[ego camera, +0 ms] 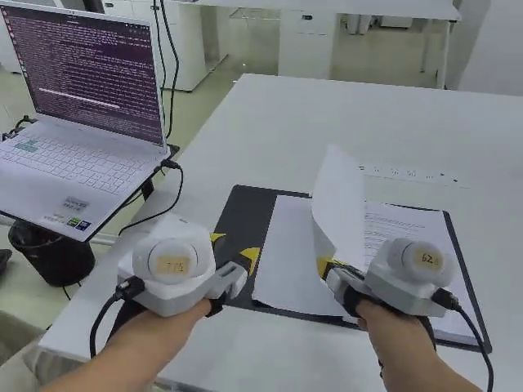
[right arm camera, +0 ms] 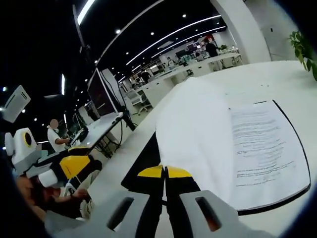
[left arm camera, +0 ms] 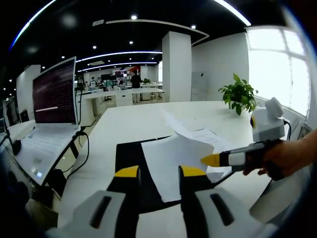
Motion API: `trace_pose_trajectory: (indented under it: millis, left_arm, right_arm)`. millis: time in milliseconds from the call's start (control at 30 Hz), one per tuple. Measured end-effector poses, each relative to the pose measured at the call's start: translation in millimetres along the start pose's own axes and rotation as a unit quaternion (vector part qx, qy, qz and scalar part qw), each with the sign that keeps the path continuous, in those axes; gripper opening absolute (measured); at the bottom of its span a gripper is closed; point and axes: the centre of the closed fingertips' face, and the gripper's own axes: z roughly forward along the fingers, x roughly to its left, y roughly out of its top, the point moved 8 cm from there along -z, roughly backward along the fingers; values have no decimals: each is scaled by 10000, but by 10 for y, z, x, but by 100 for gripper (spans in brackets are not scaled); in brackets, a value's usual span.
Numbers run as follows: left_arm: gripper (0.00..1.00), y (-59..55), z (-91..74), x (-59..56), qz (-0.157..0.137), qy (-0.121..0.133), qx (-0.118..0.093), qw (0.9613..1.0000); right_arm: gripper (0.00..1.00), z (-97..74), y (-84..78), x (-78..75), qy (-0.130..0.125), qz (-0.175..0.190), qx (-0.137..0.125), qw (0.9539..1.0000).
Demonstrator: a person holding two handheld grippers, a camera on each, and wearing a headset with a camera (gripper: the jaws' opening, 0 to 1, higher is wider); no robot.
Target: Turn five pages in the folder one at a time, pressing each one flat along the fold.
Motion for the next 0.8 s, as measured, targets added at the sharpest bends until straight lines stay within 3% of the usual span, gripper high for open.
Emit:
trace_pose_trajectory:
  millis: [167, 400, 467, 600, 800]
  left_arm:
    - [29, -9, -7, 37, -50, 31, 7, 10000]
    - [29, -56, 13, 69, -96, 52, 91, 9999]
    - [29, -67, 26, 78, -103, 61, 104, 9999]
    - [29, -86, 68, 98, -93, 46, 166, 9998]
    - [29, -155, 140, 128, -122, 44, 280, 9995]
  right_arm:
    - [0, 178, -110, 110, 103, -335, 283, 9990]
    - [0, 400, -266, 187, 196, -502, 609, 9967]
    - [0, 469, -338, 176, 164, -611, 768, 9950]
    - [0, 629, -477, 95, 95, -498, 1059, 9931]
    - [0, 746, -570, 38, 38, -425, 1170, 9922]
